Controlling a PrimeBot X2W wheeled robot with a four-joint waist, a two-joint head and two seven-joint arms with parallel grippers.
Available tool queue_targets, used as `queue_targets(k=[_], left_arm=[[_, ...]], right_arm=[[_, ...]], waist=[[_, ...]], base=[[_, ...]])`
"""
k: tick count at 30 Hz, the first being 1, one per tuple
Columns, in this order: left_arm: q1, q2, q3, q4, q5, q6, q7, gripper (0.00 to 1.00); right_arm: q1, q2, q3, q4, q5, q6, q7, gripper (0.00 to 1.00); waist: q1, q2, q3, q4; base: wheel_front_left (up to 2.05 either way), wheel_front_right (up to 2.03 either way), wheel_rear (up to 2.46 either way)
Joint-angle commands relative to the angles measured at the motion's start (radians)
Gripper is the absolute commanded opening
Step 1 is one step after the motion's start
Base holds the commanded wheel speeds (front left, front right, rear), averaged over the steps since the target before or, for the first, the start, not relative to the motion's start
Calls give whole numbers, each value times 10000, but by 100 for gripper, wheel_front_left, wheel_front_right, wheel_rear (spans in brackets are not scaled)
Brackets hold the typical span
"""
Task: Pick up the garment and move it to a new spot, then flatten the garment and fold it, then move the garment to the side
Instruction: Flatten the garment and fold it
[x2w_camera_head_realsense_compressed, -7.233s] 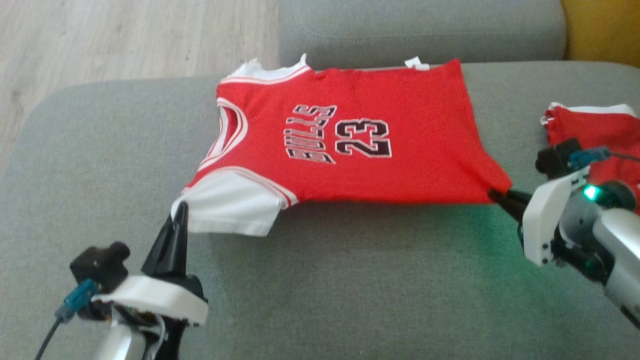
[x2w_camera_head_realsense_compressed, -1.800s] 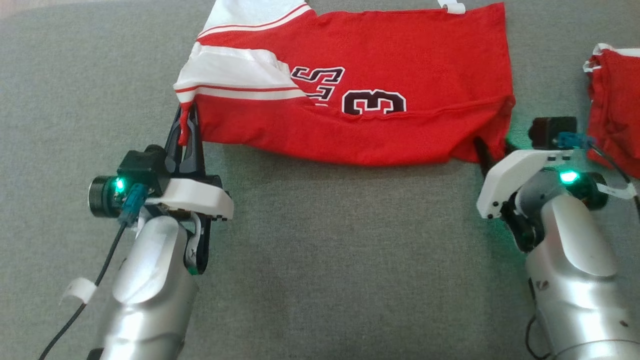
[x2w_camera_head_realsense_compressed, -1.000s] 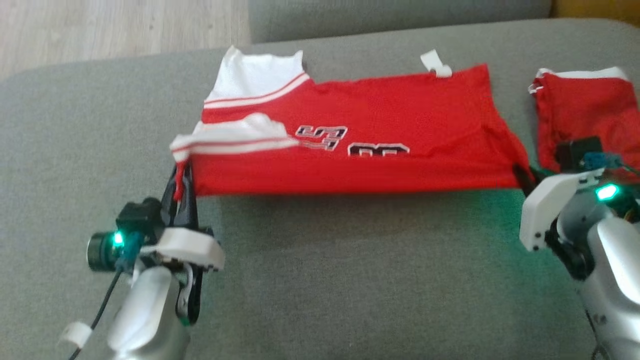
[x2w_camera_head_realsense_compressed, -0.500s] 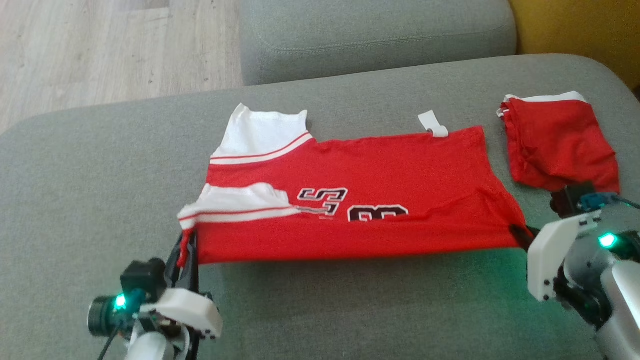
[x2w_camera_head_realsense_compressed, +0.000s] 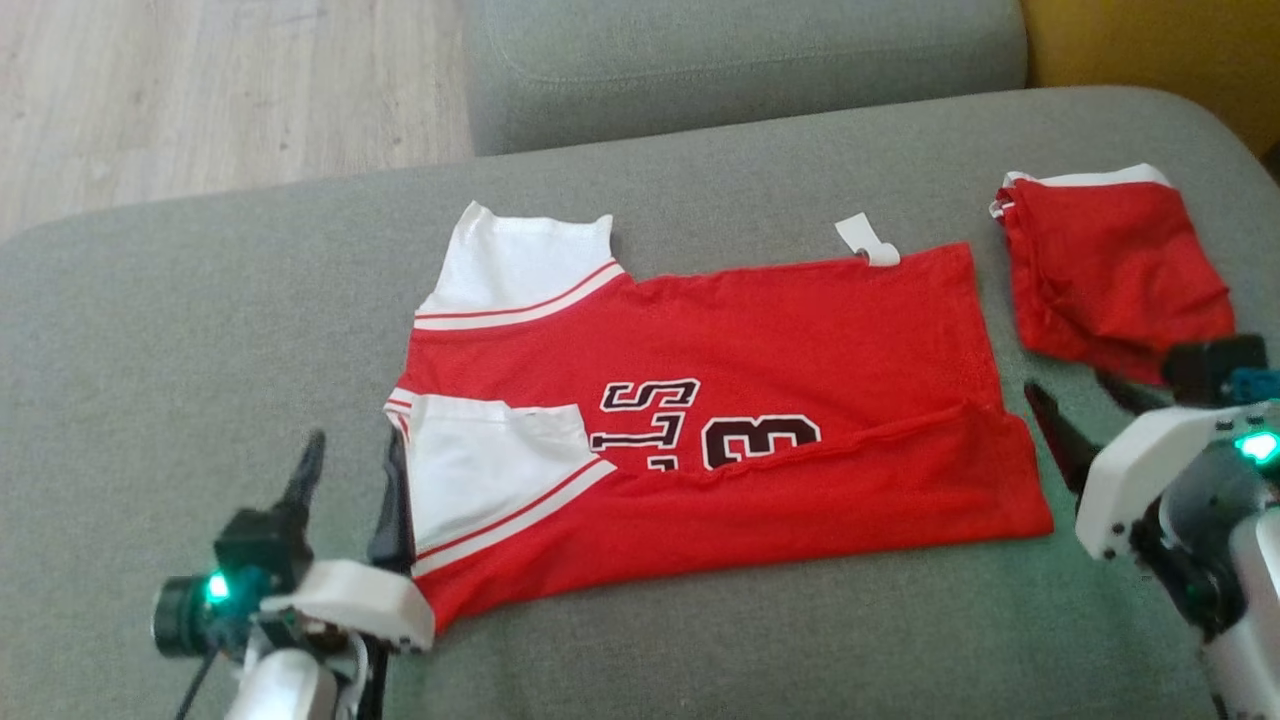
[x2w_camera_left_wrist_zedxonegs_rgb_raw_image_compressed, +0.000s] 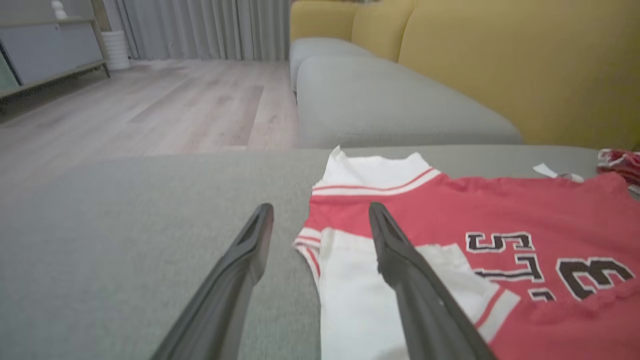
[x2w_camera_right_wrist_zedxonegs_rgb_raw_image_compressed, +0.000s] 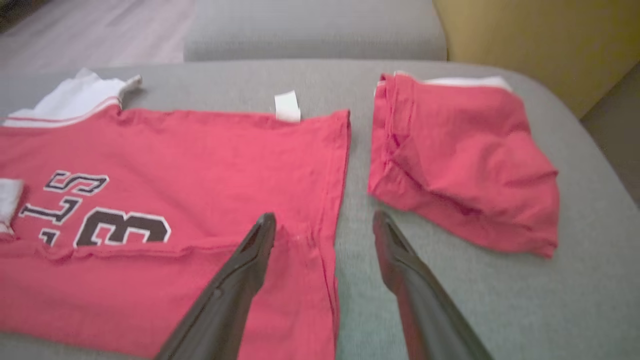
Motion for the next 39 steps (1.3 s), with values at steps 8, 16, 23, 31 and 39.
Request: queue_targets(k=[8,16,23,31,39], left_arm=[[-1940,423,539,-826,40,-174,-662,100],[-4925,1289,261,84,-36,-1500,608,100],[-7675,2265,-326,2249,-450,-2443,2782,100],[-9411,2929,-1279,4234,-1146,-2549,4089,100],[-10132,3146,-2092,5138,-1991,-2552,4062,100]], right_arm=[[-1201,461,-565,-632,-945,-9,-2044,100],[-2509,943,-669,-584,-1555,-9,-3078,100],[-3893,1079,-194,-428,-1727,-9,-3287,100],[-4929,1131,378,-132,-1815,-9,-3480,100],[-5264,1190,576,190,-1817,-9,-3646,100]], waist=[[0,-1,749,-205],[0,-1,2266,-483],[0,-1,3667,-1042],[0,-1,4609,-1591],[0,-1,4913,-1894]], base=[[0,0,0],[0,0,0],[0,0,0],[0,0,0],[0,0,0]])
